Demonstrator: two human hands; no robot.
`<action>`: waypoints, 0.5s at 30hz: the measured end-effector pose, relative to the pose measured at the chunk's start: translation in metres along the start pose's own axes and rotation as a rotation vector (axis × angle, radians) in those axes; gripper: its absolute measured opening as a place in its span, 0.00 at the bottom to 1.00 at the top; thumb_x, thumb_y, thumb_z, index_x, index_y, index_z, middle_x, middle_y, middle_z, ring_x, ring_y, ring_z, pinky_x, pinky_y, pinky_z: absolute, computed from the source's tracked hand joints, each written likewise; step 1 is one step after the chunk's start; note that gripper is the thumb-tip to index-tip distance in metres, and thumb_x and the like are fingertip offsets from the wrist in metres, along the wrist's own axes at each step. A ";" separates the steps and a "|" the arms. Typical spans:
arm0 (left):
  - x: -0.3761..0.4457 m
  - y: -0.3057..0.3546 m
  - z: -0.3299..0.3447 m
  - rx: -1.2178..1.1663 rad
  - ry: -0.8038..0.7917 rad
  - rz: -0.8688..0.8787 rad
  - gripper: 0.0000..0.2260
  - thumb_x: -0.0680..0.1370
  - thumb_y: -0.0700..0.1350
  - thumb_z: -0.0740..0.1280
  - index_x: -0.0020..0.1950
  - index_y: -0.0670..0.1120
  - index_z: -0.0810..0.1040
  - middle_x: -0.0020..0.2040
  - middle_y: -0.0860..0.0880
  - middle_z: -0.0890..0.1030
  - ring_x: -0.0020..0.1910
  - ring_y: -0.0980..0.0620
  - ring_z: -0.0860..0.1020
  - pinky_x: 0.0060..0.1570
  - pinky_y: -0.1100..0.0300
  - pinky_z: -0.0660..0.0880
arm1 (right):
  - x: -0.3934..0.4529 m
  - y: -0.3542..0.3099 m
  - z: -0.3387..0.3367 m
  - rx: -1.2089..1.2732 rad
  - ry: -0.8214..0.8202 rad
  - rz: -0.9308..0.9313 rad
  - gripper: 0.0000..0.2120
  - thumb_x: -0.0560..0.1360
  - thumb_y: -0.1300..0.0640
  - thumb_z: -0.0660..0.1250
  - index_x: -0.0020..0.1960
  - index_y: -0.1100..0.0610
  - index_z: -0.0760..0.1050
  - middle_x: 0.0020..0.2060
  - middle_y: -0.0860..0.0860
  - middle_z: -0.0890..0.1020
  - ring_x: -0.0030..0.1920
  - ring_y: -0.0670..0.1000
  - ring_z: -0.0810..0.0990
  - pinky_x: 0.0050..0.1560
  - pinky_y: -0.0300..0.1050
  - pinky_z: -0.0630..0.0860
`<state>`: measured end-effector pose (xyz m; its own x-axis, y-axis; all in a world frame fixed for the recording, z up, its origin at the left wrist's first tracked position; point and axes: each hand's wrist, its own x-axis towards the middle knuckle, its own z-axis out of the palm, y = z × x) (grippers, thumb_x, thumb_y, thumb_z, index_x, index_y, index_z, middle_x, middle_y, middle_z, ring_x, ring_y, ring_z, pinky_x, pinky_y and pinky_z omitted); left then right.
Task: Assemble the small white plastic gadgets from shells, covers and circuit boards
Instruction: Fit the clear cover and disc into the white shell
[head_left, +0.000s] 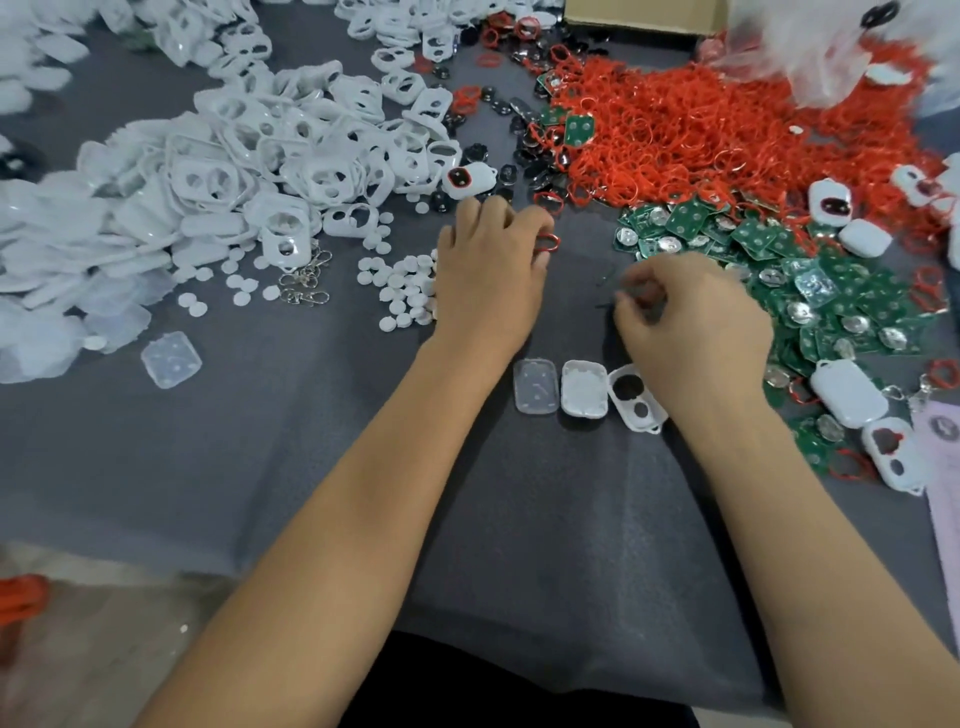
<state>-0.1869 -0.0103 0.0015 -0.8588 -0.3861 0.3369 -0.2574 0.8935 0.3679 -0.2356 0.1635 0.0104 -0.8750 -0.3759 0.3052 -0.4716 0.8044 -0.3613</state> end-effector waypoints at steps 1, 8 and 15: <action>0.007 -0.002 0.002 0.001 -0.011 0.004 0.11 0.83 0.51 0.66 0.65 0.52 0.77 0.61 0.49 0.75 0.66 0.46 0.68 0.62 0.54 0.65 | 0.006 -0.004 0.002 0.004 -0.011 -0.018 0.07 0.78 0.53 0.68 0.54 0.47 0.82 0.50 0.48 0.83 0.50 0.56 0.81 0.40 0.45 0.64; 0.028 -0.015 0.006 -0.127 0.064 0.050 0.10 0.85 0.50 0.63 0.58 0.45 0.78 0.57 0.46 0.77 0.61 0.43 0.71 0.59 0.52 0.67 | 0.069 -0.023 0.017 0.199 -0.101 -0.070 0.07 0.79 0.51 0.68 0.53 0.49 0.84 0.46 0.46 0.86 0.49 0.52 0.83 0.48 0.49 0.79; 0.040 -0.015 0.004 -0.548 0.115 0.005 0.11 0.87 0.46 0.61 0.56 0.38 0.77 0.45 0.54 0.78 0.43 0.60 0.77 0.45 0.64 0.72 | 0.091 -0.021 0.024 0.739 -0.202 -0.146 0.08 0.77 0.56 0.75 0.53 0.59 0.83 0.40 0.43 0.85 0.40 0.40 0.82 0.44 0.42 0.79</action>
<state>-0.2194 -0.0382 0.0057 -0.7973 -0.4326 0.4209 0.0404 0.6575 0.7523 -0.3075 0.1011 0.0245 -0.7680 -0.5879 0.2540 -0.4720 0.2515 -0.8450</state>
